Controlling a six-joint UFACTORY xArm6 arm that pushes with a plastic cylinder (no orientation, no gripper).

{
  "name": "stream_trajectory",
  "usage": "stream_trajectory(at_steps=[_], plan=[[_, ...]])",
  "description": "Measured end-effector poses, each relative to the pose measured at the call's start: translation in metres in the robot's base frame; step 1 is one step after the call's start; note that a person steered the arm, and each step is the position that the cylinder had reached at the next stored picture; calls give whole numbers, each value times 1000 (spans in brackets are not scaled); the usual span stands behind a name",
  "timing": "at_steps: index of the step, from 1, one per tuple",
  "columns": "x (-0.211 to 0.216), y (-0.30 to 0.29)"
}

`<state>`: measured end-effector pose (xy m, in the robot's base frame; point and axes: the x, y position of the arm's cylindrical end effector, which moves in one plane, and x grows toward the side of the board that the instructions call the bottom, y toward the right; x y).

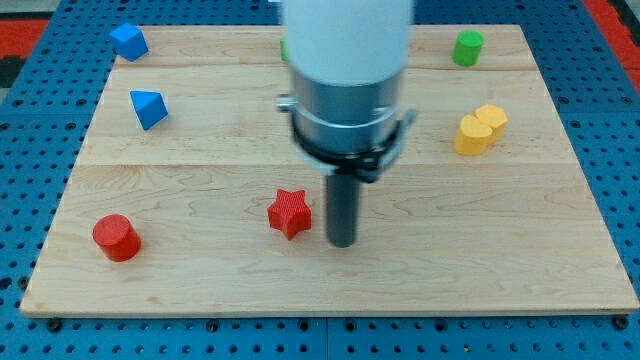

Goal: Move the red star into the red circle

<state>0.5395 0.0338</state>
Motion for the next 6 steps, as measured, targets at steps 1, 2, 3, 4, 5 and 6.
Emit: stream_trajectory(at_steps=[1, 2, 3, 4, 5, 6], plan=[[-25, 6], [-26, -64], [-26, -151], [-26, -201], [-26, -197], [-45, -171]])
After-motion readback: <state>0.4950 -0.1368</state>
